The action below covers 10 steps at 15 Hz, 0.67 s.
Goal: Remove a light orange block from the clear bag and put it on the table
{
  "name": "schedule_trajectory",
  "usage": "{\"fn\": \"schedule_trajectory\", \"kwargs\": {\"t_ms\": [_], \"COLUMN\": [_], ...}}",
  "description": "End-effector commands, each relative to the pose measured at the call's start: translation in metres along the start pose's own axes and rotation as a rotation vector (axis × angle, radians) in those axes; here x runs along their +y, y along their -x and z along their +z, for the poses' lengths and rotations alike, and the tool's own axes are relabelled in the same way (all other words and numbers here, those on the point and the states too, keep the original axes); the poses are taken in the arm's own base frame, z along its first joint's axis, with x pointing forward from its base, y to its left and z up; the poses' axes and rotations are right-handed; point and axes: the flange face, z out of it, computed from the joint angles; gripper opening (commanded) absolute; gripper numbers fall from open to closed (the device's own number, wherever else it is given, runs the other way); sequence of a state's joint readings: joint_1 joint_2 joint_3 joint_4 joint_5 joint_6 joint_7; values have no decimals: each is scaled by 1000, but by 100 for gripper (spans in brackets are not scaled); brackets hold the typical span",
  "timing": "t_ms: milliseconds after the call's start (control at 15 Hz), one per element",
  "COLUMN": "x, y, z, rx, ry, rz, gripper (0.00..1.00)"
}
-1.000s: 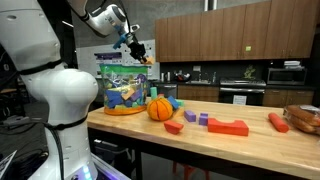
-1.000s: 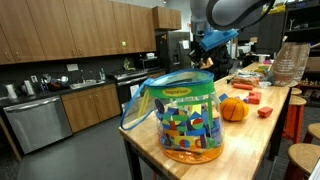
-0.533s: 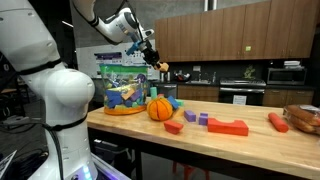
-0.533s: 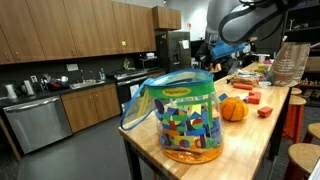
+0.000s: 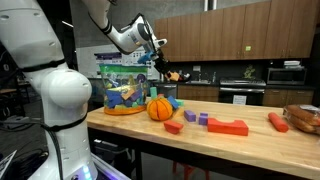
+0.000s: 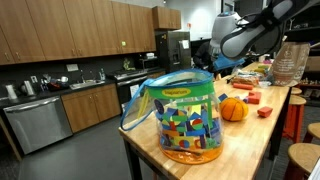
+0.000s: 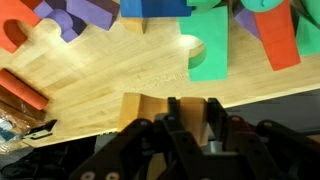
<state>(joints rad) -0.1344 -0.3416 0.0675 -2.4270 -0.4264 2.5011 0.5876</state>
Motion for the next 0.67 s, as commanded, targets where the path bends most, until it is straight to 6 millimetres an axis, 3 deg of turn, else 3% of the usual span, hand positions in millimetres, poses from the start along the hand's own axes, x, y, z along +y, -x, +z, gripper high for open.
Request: {"fn": "schedule_trajectory", "kwargs": {"t_ms": [0,67,267,600], "x": [3,4,3,0], "y": [-1,0,0,0], "z": [10,17,17,15], "rx": [0,-6,-6,-2], "ry": [-13,-16,-15,-16], "rz": [1,2,0,-4], "gripper": [59,38,58,59]}}
